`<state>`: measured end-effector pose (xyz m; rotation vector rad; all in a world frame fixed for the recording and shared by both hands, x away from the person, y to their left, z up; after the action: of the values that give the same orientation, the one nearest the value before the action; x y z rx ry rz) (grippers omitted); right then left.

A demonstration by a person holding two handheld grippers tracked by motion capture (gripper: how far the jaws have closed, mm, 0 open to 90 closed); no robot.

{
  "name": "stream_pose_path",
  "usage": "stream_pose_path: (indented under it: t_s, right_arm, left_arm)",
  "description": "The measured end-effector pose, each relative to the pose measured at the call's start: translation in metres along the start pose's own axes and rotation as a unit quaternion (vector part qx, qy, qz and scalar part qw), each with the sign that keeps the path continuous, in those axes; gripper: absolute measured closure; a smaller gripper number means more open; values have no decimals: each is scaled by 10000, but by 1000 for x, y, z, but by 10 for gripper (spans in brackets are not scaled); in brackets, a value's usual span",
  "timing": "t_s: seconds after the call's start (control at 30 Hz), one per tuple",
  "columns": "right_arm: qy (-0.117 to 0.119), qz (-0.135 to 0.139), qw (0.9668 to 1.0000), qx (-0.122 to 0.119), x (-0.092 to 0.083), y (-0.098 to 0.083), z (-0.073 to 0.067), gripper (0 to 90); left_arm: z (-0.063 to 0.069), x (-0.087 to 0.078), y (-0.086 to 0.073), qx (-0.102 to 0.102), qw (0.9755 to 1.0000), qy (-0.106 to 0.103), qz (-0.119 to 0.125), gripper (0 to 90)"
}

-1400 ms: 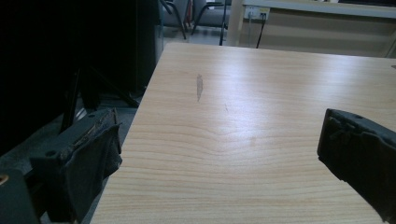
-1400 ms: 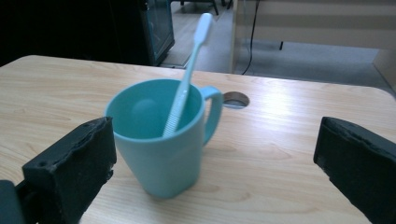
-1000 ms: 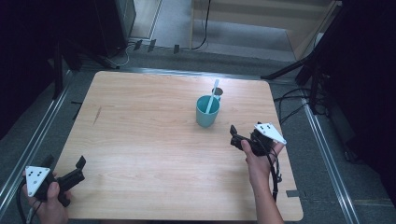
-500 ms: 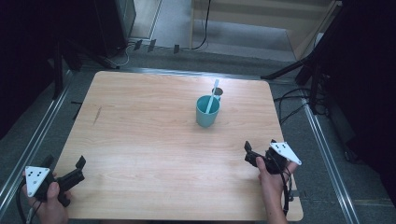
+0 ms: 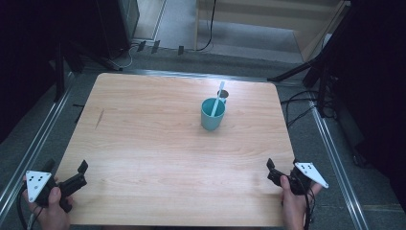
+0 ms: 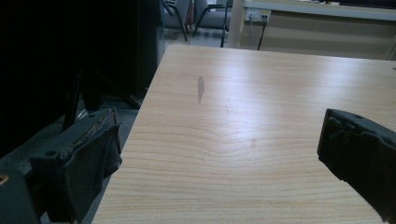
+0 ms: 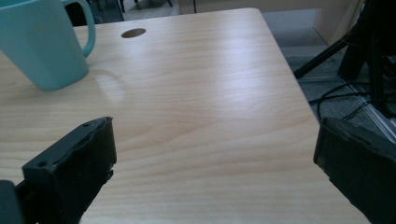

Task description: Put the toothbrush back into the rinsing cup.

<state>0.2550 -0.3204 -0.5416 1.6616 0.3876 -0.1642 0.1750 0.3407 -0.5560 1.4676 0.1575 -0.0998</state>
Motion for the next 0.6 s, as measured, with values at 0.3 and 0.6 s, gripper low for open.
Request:
stream_pose_path:
  t_s: [0.3, 0.6]
  right_arm:
    - [-168, 3, 9997, 152, -19, -10, 26, 0]
    - [-138, -121, 9998, 51, -37, -15, 41, 0]
  left_arm:
    - [1, 0, 0, 23, 10000, 9, -3, 0]
    - [0, 1, 0, 10, 10000, 25, -26, 0]
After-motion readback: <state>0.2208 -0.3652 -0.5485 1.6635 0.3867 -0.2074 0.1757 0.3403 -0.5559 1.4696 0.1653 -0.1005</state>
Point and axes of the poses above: each handheld gripper's, and its own axes: x roughly forward along the jaws, y roughly out of its top, z roughly to its right, the point moved 1 cm from there along x, roughly forward along the jaws, and after that the axes turned 3 degrees about z, right-handed, at the moved point
